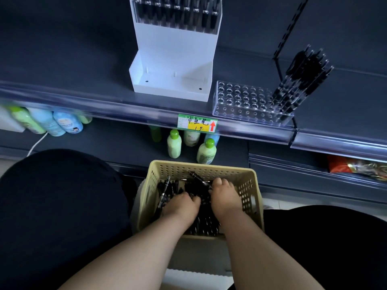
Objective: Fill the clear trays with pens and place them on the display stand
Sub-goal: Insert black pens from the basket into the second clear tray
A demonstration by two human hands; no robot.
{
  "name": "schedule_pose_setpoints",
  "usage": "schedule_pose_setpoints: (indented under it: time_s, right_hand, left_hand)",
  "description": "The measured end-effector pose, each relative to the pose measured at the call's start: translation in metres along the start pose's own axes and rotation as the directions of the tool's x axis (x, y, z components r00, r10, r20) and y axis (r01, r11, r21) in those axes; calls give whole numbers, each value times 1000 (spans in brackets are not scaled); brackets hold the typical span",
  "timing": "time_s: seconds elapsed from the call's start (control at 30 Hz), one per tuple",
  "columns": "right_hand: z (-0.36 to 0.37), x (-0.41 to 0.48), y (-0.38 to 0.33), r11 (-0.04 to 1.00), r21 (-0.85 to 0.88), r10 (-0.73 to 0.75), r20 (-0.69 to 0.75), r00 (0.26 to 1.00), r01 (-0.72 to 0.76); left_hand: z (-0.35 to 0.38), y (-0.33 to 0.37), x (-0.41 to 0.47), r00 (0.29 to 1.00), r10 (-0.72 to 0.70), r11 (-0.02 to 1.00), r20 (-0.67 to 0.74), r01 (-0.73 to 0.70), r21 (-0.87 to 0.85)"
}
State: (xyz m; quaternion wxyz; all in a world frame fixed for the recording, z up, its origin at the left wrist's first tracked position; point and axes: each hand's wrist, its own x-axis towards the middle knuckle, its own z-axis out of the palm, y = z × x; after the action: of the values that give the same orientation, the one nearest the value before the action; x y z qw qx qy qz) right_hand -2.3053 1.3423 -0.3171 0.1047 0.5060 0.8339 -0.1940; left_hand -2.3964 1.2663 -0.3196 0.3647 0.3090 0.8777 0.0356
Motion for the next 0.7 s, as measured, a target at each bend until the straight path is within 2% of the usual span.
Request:
schedule_pose_setpoints:
  time_s: [0.1,0.2,0.4,0.57,0.7]
  right_hand:
    - [-10,-10,-3,997,72,-35,-38,999,38]
    - [-24,-27,-10,972,224,-46,-107,993,69]
    - [-40,-54,-21,905,417,-12,-181,983,88]
    - [-51,-70,-32,806,578,40,-269,962,128]
    - [-66,-79,-37,760,621,61,-362,930,192]
  left_hand:
    - [-6,-3,-9,999,-35,989,-1,34,-143]
    - [-20,-1,-23,999,-12,963,-51,-2,-269]
    - [-38,-4,-50,969,110,858,-222,-205,-471]
    - [-50,-2,-71,921,176,747,-347,-354,-563]
    - [-73,2,-86,870,220,638,-442,-470,-609]
